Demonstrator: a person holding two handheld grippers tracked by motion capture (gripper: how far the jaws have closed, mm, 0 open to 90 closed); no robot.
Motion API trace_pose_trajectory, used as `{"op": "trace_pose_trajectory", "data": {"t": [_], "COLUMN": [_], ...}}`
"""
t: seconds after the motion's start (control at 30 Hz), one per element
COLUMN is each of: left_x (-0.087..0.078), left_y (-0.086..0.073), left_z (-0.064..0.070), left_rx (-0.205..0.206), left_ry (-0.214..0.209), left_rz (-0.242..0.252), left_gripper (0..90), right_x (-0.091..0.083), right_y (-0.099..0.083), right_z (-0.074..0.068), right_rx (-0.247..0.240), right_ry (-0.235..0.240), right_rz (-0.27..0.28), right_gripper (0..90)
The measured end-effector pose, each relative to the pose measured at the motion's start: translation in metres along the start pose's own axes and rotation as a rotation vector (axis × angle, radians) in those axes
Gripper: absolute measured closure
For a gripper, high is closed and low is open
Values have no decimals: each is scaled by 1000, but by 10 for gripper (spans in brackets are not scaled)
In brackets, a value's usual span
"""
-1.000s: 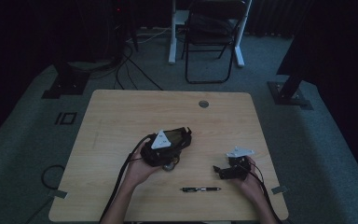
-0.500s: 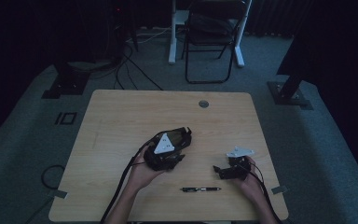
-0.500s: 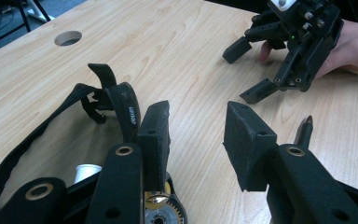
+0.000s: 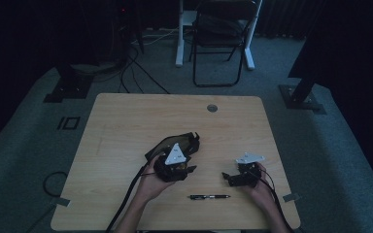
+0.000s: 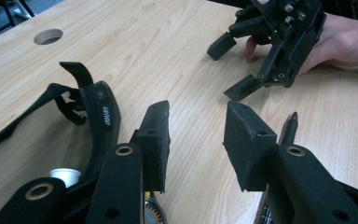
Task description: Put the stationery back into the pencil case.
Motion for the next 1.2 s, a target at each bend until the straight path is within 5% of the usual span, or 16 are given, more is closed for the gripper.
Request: {"op": "trace_pose_trajectory", "data": {"t": [1.2], "left_x": [19], "left_y": [-17], "left_z": [24], "left_rx": [16], "left_ry": [-70], "left_rz": [-35], "left_gripper": [607], "right_x": [0], "right_y": [0], "right_z": [0], "right_rx": [-1], "right_ry": [0], "right_rz": [1], "right_gripper": [116]}}
Point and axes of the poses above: each handheld gripper's, and its own axes: x roughly forward along the jaws, y roughly out of its top, z roughly to its right, the point moved 6 cm from there along x, roughly forward along the jaws, and after that the axes turned 10 degrees about -x, right-handed, at the moved point
